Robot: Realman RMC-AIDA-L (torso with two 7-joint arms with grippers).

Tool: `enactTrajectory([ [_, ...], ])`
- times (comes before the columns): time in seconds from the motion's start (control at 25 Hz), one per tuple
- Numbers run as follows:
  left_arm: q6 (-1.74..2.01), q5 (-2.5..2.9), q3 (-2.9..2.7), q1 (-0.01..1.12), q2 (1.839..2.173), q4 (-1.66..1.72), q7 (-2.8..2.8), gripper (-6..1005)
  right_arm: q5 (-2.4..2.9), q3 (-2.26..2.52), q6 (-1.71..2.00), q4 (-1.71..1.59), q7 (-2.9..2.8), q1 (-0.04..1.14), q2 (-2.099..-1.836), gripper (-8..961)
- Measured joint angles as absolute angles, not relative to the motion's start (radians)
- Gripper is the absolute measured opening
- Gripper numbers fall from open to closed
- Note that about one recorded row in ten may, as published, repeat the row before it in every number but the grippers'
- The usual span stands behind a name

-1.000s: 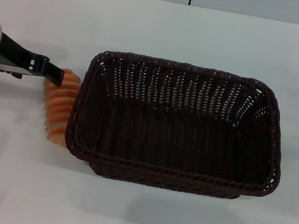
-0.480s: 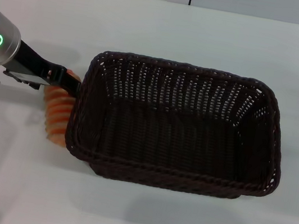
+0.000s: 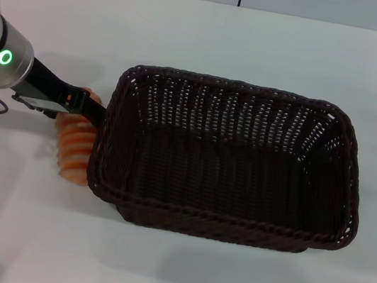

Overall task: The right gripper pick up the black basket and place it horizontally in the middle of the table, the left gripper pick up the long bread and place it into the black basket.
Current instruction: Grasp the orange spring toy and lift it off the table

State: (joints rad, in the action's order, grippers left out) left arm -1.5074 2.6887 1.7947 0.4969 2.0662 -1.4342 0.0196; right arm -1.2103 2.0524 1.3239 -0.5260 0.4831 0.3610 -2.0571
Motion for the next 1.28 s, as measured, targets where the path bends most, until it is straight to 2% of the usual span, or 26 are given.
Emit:
enactTrajectory([
  [1.28,-1.403,2.69,1.773,0.515,2.065,-1.293,0.053,841,-1.16,2.028,1.318,-0.539,0.458,0.353,-2.055,622],
])
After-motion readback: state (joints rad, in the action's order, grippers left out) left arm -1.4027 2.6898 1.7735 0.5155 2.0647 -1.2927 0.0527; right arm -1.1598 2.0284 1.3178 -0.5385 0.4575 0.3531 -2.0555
